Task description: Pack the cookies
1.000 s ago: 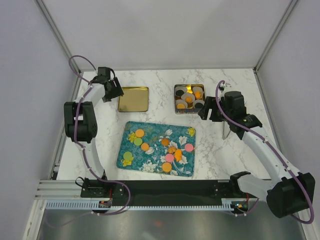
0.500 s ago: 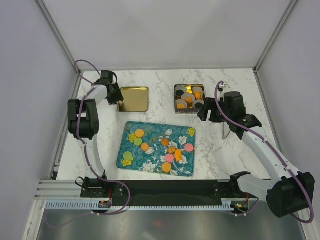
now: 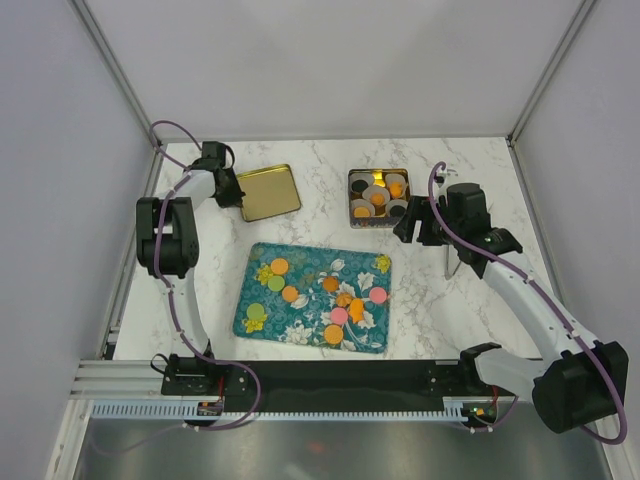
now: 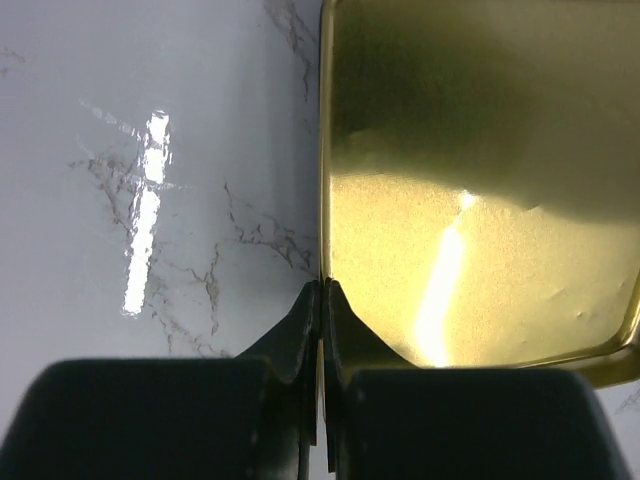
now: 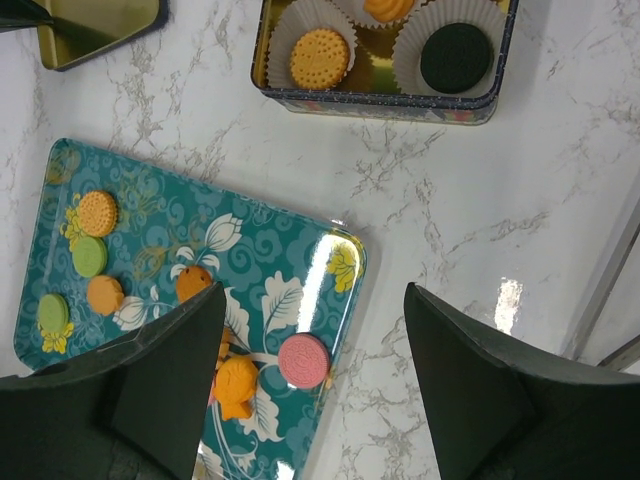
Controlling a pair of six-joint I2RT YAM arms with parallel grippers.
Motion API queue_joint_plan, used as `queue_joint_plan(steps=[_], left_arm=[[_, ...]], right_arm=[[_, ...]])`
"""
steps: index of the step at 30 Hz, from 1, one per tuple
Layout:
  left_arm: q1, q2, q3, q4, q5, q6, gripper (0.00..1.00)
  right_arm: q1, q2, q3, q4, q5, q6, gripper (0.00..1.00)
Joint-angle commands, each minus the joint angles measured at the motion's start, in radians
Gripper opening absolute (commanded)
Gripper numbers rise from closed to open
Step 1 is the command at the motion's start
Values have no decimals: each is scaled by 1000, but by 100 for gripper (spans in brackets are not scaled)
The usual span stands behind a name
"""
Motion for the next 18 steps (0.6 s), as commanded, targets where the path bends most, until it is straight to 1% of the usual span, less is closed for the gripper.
queue_joint_plan(steps=[1, 6, 9, 12, 16, 18], left_arm=[[5, -48, 30, 22, 11, 19, 2], [3, -126, 7, 16, 25, 20, 2], [-6, -216, -28, 16, 75, 0, 2], [-27, -273, -64, 17, 83, -1, 2], [-55, -390, -122, 17, 98, 4, 2], [-81, -431, -163, 17, 106, 0, 2]], right_arm=[[4, 8, 19, 23, -49, 0, 80], [6, 33, 51, 28, -77, 7, 80], [7, 81, 85, 42, -98, 23, 80], [20, 131, 122, 65, -111, 41, 80], [26, 171, 146, 135, -131, 78, 80], [27, 207, 166, 178, -167, 96, 81]])
